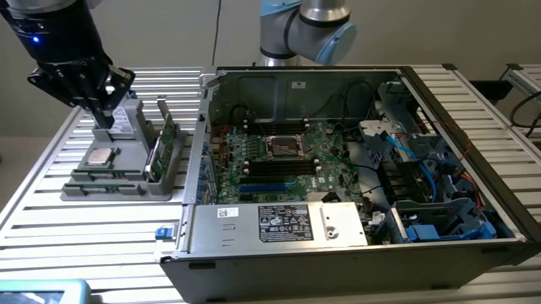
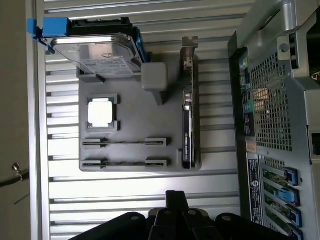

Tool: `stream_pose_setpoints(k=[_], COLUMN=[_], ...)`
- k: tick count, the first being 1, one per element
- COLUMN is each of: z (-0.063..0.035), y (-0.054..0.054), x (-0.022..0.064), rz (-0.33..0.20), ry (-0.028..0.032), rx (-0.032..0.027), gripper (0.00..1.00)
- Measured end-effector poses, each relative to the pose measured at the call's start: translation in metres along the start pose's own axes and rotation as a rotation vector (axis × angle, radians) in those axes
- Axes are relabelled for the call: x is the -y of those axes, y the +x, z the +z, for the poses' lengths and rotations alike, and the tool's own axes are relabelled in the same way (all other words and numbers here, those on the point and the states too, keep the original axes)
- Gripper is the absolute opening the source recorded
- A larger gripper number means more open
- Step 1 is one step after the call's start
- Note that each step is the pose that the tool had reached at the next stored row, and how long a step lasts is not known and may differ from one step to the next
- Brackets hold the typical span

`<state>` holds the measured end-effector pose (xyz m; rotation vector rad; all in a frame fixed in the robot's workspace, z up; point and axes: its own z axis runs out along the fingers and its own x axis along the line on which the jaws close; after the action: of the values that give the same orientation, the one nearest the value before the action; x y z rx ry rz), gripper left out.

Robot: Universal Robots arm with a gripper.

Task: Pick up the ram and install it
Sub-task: 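Reach for the ram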

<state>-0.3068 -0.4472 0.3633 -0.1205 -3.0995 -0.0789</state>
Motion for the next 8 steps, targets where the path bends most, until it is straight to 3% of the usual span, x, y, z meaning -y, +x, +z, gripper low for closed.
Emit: stream_pose_setpoints(k=[8], z=[0.0148], y=[0.017], x=[0.002], rz=[-0.012], ry=[0.0004], rx=[-0.0005], gripper=[0.11])
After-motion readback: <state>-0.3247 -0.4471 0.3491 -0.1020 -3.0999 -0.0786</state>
